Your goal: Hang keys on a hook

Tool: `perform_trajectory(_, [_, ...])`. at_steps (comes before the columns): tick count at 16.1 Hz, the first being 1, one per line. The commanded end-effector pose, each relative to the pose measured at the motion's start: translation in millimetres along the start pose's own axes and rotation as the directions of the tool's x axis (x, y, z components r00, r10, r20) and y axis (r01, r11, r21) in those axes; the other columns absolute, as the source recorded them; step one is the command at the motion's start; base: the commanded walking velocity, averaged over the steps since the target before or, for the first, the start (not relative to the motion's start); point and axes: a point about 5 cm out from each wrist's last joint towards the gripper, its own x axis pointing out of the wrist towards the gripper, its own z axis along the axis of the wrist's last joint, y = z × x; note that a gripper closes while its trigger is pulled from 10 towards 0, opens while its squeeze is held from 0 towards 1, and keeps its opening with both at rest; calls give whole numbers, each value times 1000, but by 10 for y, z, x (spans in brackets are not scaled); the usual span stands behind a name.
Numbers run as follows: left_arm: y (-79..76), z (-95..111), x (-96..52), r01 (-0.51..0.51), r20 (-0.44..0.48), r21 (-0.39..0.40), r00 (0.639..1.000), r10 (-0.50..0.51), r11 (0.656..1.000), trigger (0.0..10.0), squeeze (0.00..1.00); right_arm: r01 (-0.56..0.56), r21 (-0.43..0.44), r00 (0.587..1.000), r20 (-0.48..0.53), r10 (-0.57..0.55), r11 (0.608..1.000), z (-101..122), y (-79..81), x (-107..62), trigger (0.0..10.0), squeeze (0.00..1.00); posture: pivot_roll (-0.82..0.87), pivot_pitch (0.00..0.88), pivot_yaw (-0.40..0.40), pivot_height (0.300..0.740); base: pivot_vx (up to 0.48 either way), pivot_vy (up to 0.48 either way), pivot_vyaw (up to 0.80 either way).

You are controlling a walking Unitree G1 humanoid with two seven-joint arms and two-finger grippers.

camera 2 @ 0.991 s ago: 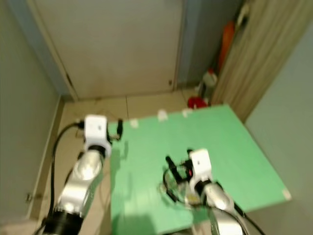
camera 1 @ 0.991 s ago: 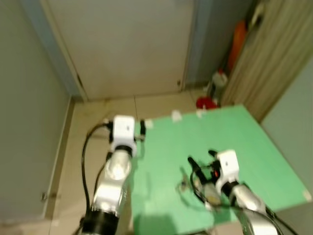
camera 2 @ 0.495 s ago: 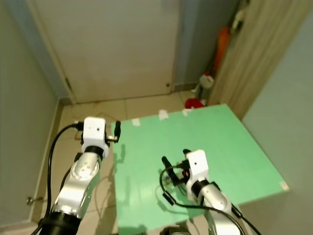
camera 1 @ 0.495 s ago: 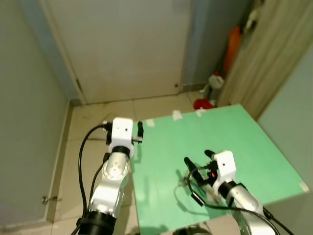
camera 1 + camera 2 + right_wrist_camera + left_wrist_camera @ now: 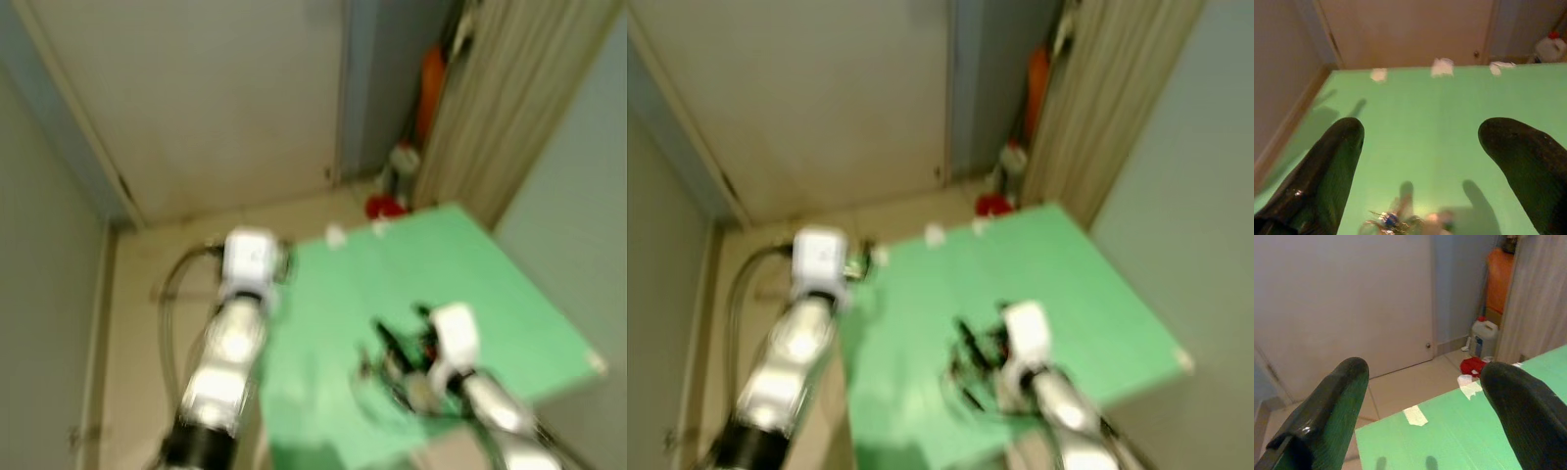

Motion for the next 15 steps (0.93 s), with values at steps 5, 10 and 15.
perform_trajectory(5, [24, -75, -28, 0, -38, 25, 999, 1, 1000, 10000, 0, -18, 5, 1000, 4, 18, 1000, 14, 68, 11, 10000, 0, -214, 36, 46, 740, 0, 0, 0])
perform_trajectory(10, [-28, -77, -31, 23, -45, 37, 999, -22, 999, 10000, 0, -17, 5, 1000, -6, 17, 1000, -5, 65, -6, 10000, 0, -218, 36, 47, 740, 0, 0, 0])
perform_trajectory(15, [-50, -26, -36, 35, -13, 36, 999, -35, 999, 10000, 0, -19, 9, 1000, -7, 19, 1000, -12, 81, 4, 10000, 0, -218, 39, 53, 740, 160, -237, 0])
